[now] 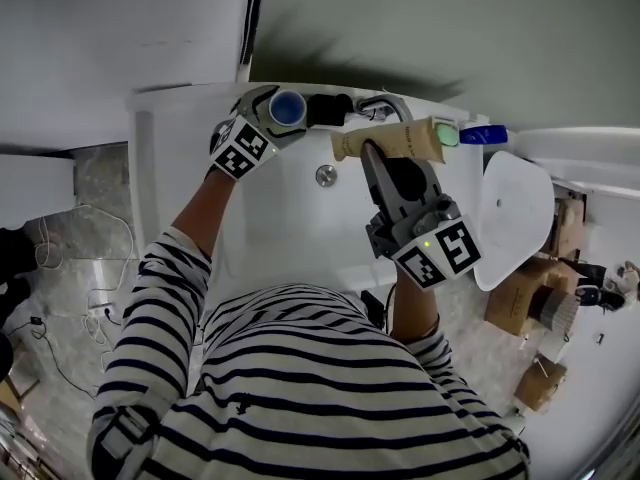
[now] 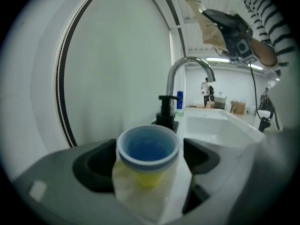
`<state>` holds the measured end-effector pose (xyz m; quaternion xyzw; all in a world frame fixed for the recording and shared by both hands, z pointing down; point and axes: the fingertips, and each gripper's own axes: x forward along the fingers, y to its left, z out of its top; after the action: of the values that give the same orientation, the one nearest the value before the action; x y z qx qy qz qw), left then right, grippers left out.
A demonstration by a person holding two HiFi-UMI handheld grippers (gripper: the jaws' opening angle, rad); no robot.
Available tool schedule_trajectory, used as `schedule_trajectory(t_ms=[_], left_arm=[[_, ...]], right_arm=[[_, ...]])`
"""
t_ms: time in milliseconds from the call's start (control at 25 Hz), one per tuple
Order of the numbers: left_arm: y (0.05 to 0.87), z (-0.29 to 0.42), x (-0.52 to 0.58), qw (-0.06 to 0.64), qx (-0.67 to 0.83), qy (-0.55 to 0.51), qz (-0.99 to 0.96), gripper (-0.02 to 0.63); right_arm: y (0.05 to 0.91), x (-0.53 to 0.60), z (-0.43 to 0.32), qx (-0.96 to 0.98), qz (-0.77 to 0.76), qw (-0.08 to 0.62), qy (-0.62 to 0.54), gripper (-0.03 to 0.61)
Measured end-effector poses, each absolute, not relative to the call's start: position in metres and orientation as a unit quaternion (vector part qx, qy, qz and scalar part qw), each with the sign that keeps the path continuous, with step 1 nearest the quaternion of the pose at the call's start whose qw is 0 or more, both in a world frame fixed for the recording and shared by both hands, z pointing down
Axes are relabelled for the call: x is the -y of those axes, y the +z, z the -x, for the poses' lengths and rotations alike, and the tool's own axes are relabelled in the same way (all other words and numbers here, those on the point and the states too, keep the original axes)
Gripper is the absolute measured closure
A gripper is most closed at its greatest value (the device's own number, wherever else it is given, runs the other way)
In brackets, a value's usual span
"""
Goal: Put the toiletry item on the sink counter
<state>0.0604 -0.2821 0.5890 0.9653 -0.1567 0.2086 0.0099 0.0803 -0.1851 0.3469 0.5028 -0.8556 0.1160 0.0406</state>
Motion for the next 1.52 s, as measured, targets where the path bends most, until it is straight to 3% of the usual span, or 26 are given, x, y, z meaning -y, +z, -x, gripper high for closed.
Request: schedule_trajectory(t_ms=[680, 760, 1040, 1520], left_arm=[[0.505, -0.015, 0.246, -0.016, 0.202, 0.170, -0.964, 0.172], [0.489, -0.012, 0.241, -0.018, 0.207, 0.158, -0.965, 0.215], [0.442, 0.011, 0.218, 0.007, 0.228, 0.103, -0.968, 0.604], [0.408, 0.030, 0.192, 0.006, 0.241, 0.052, -0.969, 0.607]], right_arm=[[0.314, 0.189, -0.062, 0.870, -0.486, 0.016, 0.079, 0.541], [0.309, 0.193, -0.061, 0.872, -0.483, 0.013, 0.073, 0.541], [0.296, 0.206, -0.052, 0.878, -0.475, 0.005, 0.055, 0.541], [0.316, 0.230, -0.043, 0.872, -0.486, 0.021, 0.051, 0.541]])
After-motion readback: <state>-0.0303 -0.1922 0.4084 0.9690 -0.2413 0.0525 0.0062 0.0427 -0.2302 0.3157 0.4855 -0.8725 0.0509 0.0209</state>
